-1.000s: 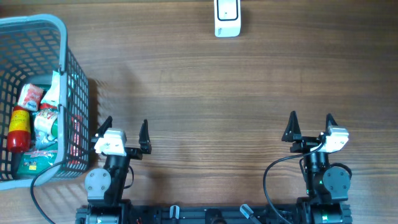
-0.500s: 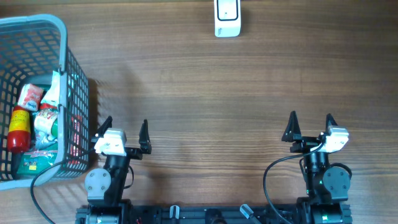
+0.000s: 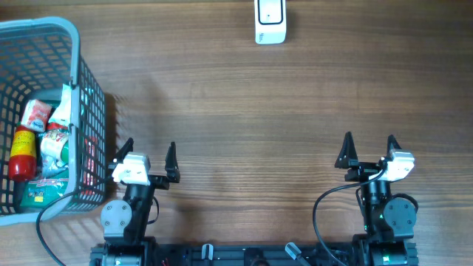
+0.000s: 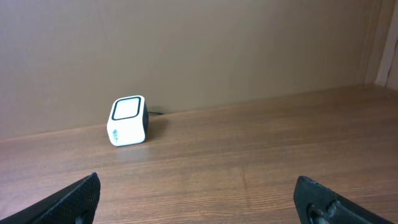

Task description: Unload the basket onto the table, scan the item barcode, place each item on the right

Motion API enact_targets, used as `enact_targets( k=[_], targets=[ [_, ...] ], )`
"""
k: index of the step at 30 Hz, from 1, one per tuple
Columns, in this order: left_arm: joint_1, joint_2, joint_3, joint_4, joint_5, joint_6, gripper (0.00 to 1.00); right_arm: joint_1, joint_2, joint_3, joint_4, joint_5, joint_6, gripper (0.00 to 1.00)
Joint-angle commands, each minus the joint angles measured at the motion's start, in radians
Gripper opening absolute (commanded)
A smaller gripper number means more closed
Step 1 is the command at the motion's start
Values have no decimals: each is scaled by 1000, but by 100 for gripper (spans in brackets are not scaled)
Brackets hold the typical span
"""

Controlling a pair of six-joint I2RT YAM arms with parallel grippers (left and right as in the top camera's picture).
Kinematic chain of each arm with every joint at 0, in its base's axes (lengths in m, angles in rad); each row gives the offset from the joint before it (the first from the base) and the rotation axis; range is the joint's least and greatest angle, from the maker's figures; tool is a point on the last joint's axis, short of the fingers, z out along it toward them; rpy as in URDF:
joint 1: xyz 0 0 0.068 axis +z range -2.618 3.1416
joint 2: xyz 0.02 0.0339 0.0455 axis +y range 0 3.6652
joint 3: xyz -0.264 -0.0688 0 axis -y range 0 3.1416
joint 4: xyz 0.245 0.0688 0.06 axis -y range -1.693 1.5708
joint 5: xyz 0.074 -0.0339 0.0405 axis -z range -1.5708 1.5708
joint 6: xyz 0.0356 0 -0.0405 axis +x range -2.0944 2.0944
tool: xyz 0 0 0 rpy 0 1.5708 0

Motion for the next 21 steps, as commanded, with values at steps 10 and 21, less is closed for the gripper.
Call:
enact_targets(
  k=[10,21],
  targets=[
    [-6,-5,0,-9,-5,1,100,0,-1,-2,2,-16,-16,100],
    [-7,-4,18,23,181,-110,100,0,-1,-2,2,-16,-16,100]
  ],
)
